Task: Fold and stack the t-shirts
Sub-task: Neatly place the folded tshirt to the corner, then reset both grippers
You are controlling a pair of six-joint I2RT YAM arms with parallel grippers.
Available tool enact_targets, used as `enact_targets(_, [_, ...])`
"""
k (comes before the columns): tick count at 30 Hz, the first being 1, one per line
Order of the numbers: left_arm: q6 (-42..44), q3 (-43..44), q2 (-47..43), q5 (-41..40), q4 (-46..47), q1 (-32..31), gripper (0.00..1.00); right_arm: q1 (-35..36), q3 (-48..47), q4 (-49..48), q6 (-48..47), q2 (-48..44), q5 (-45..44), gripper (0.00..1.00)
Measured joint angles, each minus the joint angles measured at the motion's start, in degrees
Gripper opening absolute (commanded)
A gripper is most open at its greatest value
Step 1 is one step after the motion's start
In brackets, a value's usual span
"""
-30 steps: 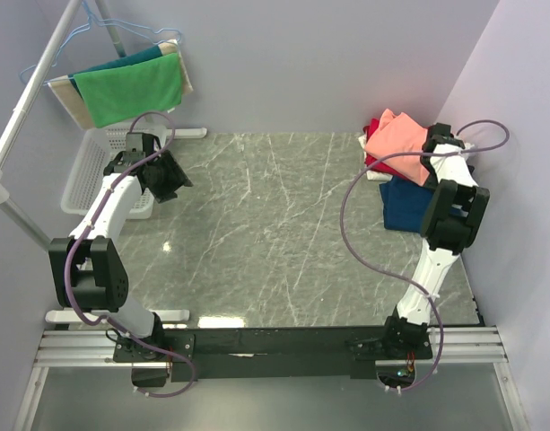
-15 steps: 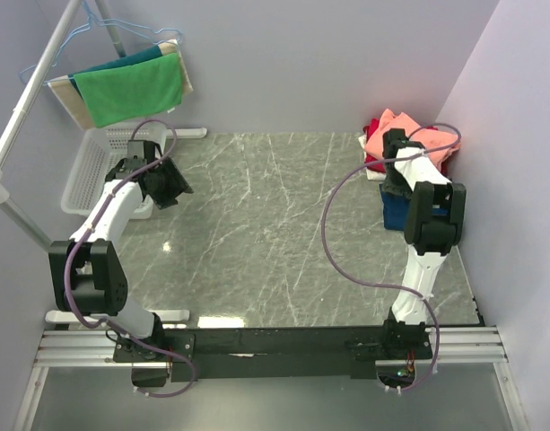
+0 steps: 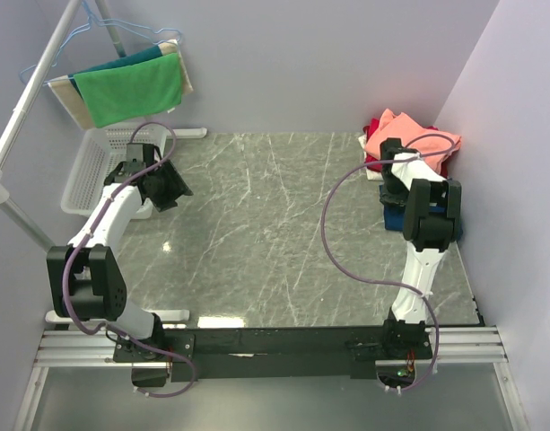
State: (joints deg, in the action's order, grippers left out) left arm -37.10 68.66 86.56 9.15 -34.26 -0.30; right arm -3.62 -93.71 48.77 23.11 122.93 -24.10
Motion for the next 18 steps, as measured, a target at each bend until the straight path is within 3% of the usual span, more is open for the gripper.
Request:
enact_targets(12, [0.20, -1.62, -0.55, 0.24, 1.51, 0.00, 0.63, 0.87, 3.10, 0.00, 0.31, -2.58, -1.62, 0.54])
enact_targets(18, [0.85, -2.14, -1.03, 0.72, 2.84, 0.00, 0.61, 3.63, 2.51, 0.61, 0.42, -10.32, -0.63, 0.55])
